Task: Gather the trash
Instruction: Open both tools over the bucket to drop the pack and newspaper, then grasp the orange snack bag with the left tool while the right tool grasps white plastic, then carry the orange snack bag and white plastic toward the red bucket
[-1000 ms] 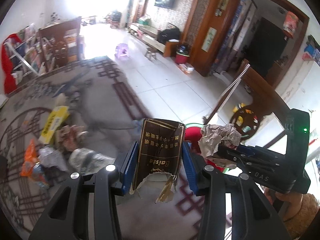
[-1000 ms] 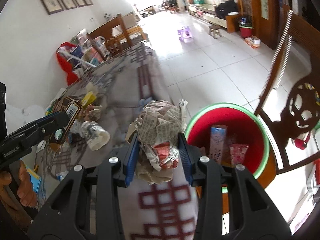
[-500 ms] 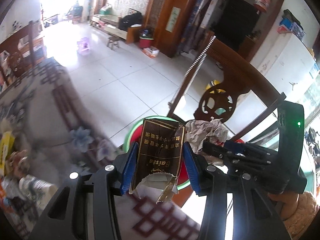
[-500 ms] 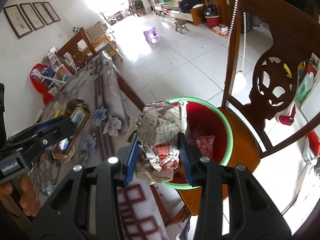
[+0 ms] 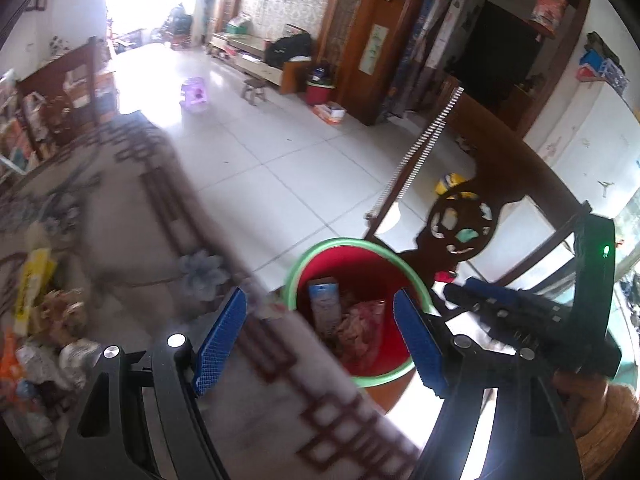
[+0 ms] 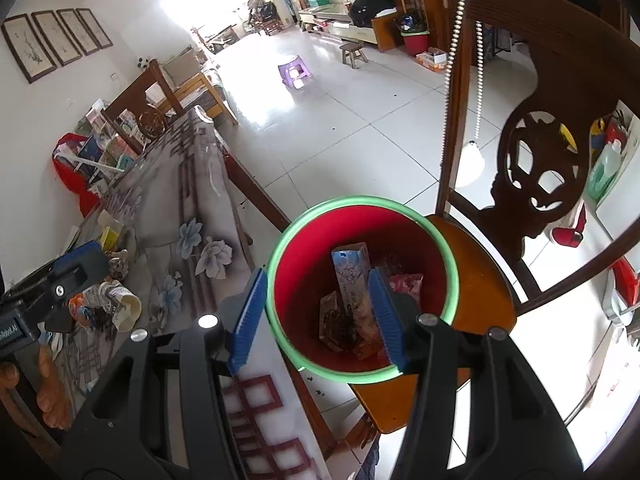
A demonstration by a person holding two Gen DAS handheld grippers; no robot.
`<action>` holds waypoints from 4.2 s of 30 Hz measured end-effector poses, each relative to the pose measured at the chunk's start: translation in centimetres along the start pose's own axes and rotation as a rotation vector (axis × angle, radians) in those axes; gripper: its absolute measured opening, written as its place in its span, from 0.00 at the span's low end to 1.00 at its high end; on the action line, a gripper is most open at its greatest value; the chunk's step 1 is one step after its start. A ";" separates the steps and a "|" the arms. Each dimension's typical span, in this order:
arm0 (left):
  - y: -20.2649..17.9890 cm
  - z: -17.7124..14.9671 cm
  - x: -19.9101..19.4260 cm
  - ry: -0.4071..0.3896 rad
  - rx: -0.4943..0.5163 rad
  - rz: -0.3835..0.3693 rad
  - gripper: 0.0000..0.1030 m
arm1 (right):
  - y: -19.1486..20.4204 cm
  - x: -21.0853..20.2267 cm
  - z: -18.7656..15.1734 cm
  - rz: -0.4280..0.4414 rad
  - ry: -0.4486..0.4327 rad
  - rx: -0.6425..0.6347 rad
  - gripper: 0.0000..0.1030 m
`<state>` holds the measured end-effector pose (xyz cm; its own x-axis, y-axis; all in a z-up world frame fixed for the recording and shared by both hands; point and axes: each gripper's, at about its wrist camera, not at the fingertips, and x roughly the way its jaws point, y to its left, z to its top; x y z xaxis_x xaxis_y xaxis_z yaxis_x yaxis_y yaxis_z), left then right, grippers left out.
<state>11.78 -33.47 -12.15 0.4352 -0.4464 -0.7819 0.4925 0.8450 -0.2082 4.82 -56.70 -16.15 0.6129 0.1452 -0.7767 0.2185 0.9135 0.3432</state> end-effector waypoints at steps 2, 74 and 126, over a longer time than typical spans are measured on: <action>1.7 -1.0 -1.0 0.001 -0.034 0.033 0.71 | 0.6 0.2 0.0 0.010 0.007 -0.008 0.50; 33.4 -20.9 -14.6 0.060 -0.423 0.231 0.49 | 43.3 15.1 -9.1 0.160 0.250 -0.556 0.25; 23.5 -14.6 -16.6 -0.105 -0.314 0.192 0.49 | 30.5 -1.1 -9.5 0.145 -0.037 -0.389 0.25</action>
<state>5.07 -1.89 -12.62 0.5803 -0.2850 -0.7629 0.1466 0.9580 -0.2464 3.58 -25.40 -9.81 0.6444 0.2754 -0.7134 -0.1708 0.9612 0.2168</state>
